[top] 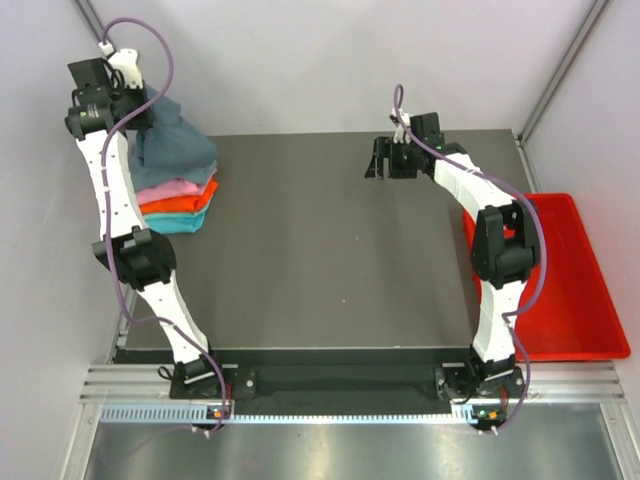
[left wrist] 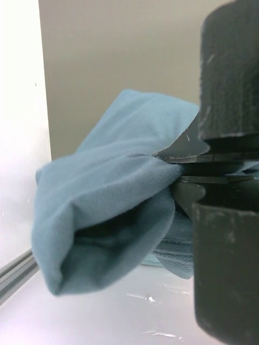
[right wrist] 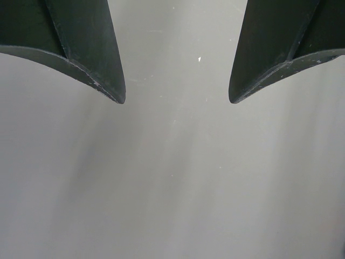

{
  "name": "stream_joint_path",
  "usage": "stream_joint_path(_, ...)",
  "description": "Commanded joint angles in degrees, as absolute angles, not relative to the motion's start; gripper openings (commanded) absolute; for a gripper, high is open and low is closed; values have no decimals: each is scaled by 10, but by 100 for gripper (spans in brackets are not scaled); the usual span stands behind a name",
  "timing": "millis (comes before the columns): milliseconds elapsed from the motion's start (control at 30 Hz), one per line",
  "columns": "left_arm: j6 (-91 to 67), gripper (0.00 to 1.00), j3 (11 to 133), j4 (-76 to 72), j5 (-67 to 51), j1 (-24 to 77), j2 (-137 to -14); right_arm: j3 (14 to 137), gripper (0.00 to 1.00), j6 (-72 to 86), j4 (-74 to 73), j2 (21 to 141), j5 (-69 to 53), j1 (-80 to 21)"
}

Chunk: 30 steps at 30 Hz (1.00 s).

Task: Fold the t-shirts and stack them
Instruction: Neatly place the folded tshirt to the corner

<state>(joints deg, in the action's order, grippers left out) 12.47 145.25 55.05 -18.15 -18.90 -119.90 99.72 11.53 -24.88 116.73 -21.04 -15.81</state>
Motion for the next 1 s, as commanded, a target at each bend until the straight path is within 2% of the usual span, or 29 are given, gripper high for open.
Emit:
stream_joint_path(0,156,0,1476,534,-151,-187,-1222,998,77,103,-227,1138,-212,-165)
stream_joint_path(200,178,0,1476,526,-111,-180,-1264,990,77,100,-227,1137,-211,-166)
stream_joint_path(600,227,0,1473,432,109,-139,-1303,980,77,101,-226,1140,-216,-163)
stream_joint_path(967,347,0,1452,325,241,-99,-1360,983,77,112,-227,1145,-228,-149)
